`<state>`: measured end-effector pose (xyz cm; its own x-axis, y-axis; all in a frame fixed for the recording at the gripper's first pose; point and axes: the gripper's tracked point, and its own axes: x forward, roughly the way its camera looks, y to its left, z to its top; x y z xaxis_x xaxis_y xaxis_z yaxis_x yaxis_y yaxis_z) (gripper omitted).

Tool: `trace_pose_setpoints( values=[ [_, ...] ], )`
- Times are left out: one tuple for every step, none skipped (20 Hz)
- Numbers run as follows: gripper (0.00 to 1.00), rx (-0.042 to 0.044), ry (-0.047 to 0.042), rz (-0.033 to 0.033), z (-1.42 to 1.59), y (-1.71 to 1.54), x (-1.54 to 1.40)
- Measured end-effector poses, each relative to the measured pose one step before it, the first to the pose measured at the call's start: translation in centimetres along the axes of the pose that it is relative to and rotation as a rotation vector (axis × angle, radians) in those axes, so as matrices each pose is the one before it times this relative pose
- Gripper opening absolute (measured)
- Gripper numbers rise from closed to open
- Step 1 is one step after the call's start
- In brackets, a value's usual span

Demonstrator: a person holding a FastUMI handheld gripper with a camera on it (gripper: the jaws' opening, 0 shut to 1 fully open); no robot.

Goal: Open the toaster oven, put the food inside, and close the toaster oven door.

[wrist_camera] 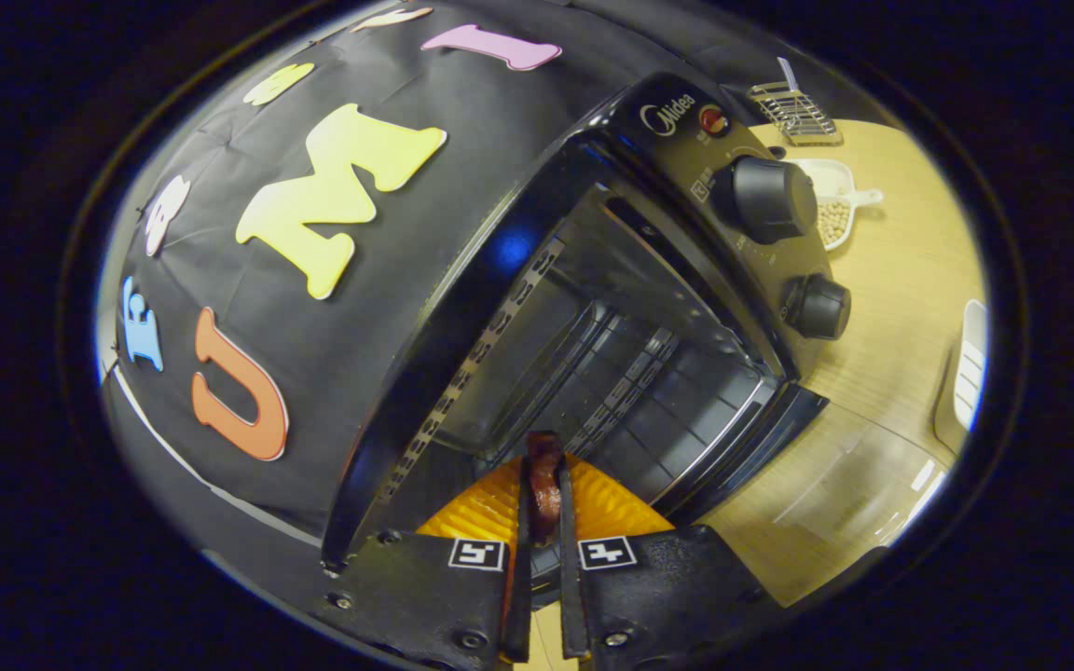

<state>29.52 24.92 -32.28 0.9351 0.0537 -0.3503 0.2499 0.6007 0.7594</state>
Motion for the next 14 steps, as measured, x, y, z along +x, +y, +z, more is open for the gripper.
trace_pose_setpoints(
  values=[
    [0.16, -0.02326, -0.01031, -0.01961, -0.095, -0.426, 0.014],
    [0.18, -0.02352, -0.00851, -0.01464, 0.045, -0.350, 0.051],
    [0.20, -0.03936, -0.00058, -0.02280, -0.157, -0.423, 0.059],
    [0.24, -0.04947, -0.00262, -0.02686, -0.092, -0.517, -0.082],
    [0.27, -0.03756, -0.00186, -0.01665, 0.185, -0.305, -0.086],
    [0.32, -0.05036, 0.00095, -0.01612, 0.012, -0.213, 0.092],
    [0.34, -0.04013, 0.00096, -0.00653, 0.120, -0.104, 0.022],
    [0.36, -0.05494, -0.00073, -0.01145, -0.138, -0.121, -0.119],
    [0.38, -0.05207, 0.00192, -0.01097, 0.165, -0.178, -0.003],
    [0.41, -0.06003, -0.00026, -0.01513, -0.108, -0.031, -0.021],
    [0.46, -0.07085, -0.00407, -0.02893, 0.141, -0.564, -0.254],
    [0.51, -0.04794, -0.00901, -0.00903, 0.092, -0.158, -0.106],
    [0.57, -0.03771, -0.00732, -0.00054, 0.240, 0.082, -0.252],
    [0.69, -0.02284, -0.00337, 0.00491, 0.008, -0.044, -0.298]
  ],
)
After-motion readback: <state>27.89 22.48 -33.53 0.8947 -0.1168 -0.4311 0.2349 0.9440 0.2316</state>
